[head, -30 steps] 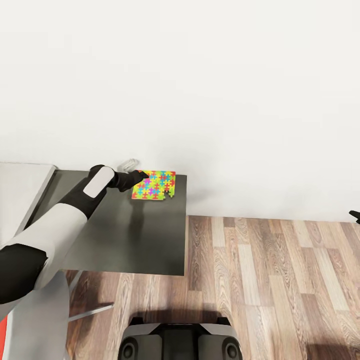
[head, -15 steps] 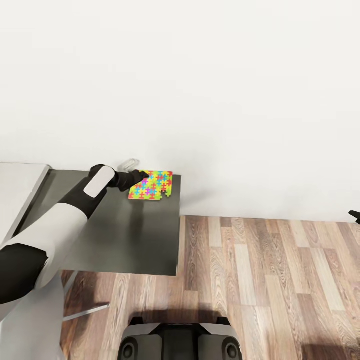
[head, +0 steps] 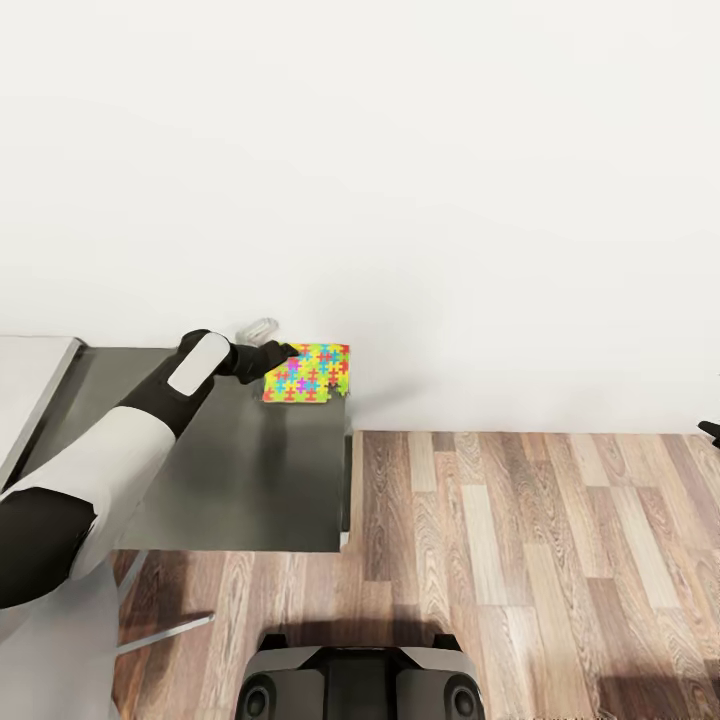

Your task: Put all the toys in the child's room - the three board games (two on the bed and one on the table), the two jigsaw puzzles on the table, and the tennis ball on the table - inside the toy box on the table in the child's room.

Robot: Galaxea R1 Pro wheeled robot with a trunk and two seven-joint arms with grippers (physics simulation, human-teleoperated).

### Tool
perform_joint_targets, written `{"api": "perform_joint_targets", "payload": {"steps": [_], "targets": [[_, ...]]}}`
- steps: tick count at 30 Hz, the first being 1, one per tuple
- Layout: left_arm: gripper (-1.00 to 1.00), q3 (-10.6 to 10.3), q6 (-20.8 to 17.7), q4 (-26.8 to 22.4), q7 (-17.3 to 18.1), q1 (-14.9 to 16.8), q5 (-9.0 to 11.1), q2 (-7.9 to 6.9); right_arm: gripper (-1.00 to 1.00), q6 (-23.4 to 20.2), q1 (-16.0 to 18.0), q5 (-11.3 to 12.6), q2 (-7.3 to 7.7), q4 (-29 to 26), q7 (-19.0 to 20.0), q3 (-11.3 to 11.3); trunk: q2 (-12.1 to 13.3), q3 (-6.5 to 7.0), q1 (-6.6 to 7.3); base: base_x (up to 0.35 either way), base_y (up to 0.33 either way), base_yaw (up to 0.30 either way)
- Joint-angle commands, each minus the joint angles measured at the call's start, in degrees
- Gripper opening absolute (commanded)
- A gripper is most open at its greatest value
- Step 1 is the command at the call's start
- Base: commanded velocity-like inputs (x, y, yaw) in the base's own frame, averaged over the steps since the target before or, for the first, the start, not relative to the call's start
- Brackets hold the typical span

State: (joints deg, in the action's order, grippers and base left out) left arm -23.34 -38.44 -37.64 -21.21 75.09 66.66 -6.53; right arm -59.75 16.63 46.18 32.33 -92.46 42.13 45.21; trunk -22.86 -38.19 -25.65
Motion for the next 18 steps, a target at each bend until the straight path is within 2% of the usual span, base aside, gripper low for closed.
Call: {"api": "perform_joint_targets", "payload": {"steps": [1,8,18], "targets": [[1.0,-0.31,0.3,-0.16,-0.5,-0.03,1.9,-0.07,1.0,-0.25,0.07,-0.3,0.01,0.0,0.38,0.05,-0.06,-0.08,-0.14,0.0,-0.002,-0.16],[1.0,-0.29,0.28,-0.45,-0.36,-0.03,1.97,-0.03,1.0,-0.25,0.07,-0.31,0.01,0.0,0.36,-0.02,-0.06,-0.08,-0.14,0.0,-0.001,-0.073],[1.0,-0.07,0.14,-5.5,-0.06,-1.2,1.99,-0.1,1.0,-0.25,0.07,-0.32,0.01,0.0,0.33,-0.02,-0.06,-0.08,-0.14,0.0,0.0,-0.01]]}}
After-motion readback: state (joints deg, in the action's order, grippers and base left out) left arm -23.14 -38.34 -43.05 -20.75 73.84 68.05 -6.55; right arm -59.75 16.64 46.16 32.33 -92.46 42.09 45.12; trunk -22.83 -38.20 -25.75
